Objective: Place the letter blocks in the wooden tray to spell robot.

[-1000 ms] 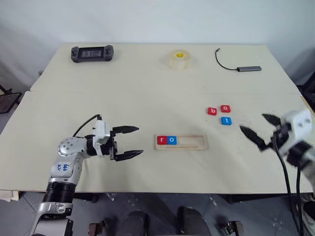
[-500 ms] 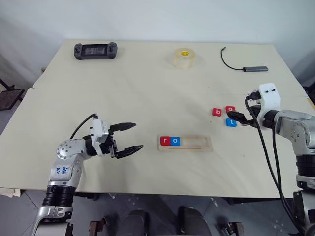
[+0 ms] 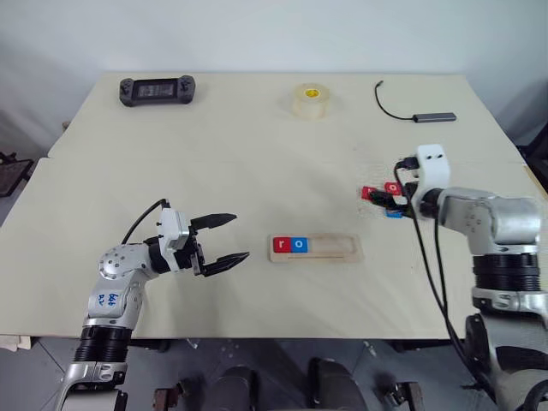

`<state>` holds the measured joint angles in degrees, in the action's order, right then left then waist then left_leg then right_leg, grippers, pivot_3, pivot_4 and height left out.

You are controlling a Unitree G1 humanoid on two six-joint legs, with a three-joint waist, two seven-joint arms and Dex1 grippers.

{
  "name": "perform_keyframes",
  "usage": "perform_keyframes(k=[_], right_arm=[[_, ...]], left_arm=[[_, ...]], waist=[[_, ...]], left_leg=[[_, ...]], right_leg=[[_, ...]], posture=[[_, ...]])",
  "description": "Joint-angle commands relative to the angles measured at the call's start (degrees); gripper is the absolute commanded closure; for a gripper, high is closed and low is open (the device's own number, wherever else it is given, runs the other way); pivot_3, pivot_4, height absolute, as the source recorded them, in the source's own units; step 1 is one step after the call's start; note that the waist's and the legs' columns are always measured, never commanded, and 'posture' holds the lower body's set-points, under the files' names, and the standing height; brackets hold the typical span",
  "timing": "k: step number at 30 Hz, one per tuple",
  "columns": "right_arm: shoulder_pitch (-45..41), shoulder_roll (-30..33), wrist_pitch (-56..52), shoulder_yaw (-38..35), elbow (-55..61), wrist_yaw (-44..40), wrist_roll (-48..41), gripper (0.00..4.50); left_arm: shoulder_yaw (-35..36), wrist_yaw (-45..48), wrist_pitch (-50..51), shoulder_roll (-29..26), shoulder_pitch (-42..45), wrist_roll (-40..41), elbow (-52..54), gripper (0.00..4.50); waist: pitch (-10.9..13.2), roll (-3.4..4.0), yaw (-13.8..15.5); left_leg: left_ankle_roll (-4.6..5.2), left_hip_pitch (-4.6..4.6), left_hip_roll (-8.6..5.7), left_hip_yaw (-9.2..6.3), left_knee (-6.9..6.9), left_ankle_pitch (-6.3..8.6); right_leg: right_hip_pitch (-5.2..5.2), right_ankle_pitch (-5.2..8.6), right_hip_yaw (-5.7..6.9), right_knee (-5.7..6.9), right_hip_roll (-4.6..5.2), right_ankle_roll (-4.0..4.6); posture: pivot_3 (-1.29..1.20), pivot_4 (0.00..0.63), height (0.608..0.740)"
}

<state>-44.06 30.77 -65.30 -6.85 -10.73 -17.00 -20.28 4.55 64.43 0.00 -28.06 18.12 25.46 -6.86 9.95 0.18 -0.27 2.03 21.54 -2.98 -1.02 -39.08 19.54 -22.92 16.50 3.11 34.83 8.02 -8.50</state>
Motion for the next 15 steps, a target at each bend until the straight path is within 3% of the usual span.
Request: perform_keyframes(k=[1, 14, 15], right_arm=[[-1.45, -2.24, 0.29, -0.59, -0.15, 3.18, 1.79, 0.00], [-3.68, -10.07, 10.72, -3.00, -10.24, 11.22, 6.77, 0.00], [-3.83, -10.50, 11.54, -3.37, -10.87, 11.89, 7.00, 0.18]], left_arm=[[0.51, -0.35, -0.55, -0.33, -0.20, 0.51, 2.50, 0.03], [0.13, -1.09, 0.13, -0.20, -0.91, 0.47, 4.10, 0.03], [0.04, -1.15, 0.15, -0.13, -0.84, 0.42, 4.14, 0.00]], waist=[[0.00, 0.00, 0.13], [-0.01, 0.01, -0.19], [-0.01, 0.01, -0.25]], left_leg=[[0.00, 0.00, -0.02, -0.01, 0.00, 0.00], [0.01, 0.00, -0.06, 0.02, -0.01, 0.00], [0.00, 0.00, -0.06, 0.02, -0.01, 0.00]], right_leg=[[-0.01, 0.00, -0.01, 0.03, 0.01, 0.00], [-0.10, 0.00, -0.06, 0.18, -0.01, 0.00], [-0.10, 0.00, -0.07, 0.18, -0.01, 0.00]], posture=[[0.00, 0.150, 0.740], [0.00, 0.150, 0.740], [0.00, 0.150, 0.740]])
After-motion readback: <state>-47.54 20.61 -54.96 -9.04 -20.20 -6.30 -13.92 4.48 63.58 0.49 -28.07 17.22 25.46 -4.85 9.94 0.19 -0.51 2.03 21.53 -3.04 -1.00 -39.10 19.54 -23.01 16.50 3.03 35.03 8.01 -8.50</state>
